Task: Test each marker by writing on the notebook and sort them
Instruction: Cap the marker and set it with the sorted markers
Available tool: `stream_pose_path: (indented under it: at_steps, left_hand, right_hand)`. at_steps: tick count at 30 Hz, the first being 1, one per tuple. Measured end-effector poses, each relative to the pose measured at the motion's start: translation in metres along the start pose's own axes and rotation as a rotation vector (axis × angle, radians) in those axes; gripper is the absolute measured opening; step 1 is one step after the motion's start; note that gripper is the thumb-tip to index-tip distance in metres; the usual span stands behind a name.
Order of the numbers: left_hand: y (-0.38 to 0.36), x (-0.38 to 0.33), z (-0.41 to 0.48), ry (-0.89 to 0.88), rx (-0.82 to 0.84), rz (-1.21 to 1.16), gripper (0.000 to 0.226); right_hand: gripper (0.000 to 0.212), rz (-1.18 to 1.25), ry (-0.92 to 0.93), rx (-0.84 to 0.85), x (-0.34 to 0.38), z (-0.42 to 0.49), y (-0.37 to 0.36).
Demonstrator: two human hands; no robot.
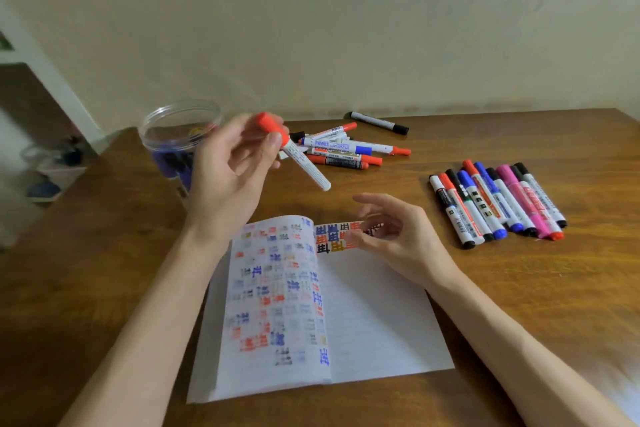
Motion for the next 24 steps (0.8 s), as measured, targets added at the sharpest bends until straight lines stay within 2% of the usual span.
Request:
stream_pose_path:
  at_steps: [5,8,12,17,24]
  left_hand:
    - [0.064,-0.059,0.036,-0.216,-0.235,0.078,0.02]
    - [0.098,-0.075,0.052,-0.277,-0.351,0.153,0.022]
    - [0.119,-0.058,0.062,-0.235,-0.385,0.237,0.025]
    - [0.113,-0.031,0.057,-0.216,-0.318,0.309,0.027]
    - [0.13,-0.03,0.056,-0.26,-0.45,0.268,0.027]
  right_hand:
    - [0.051,0.003,0.004,-0.004,0.002,0.001,-0.008]
    - [0.051,-0.005,0.013,0.01,0.003,-0.001,-0.011]
    - [0.057,-0.077,0.075,0.048,0.012,-0.005,-0.018]
    - [0.06,-0.131,0.134,0.132,0.022,-0.009,-0.032]
    - [0.058,-0.115,0.12,0.139,0.024,-0.01,-0.031]
Point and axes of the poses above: each hand's wrist, its own z-axis towards the middle knuckle, its own y-axis out of the back of the hand, x = y × z, the point moved 9 cm from there along z, towards the middle knuckle, and after that the axes turned 4 degrees about -x, right-handed, at the moved point
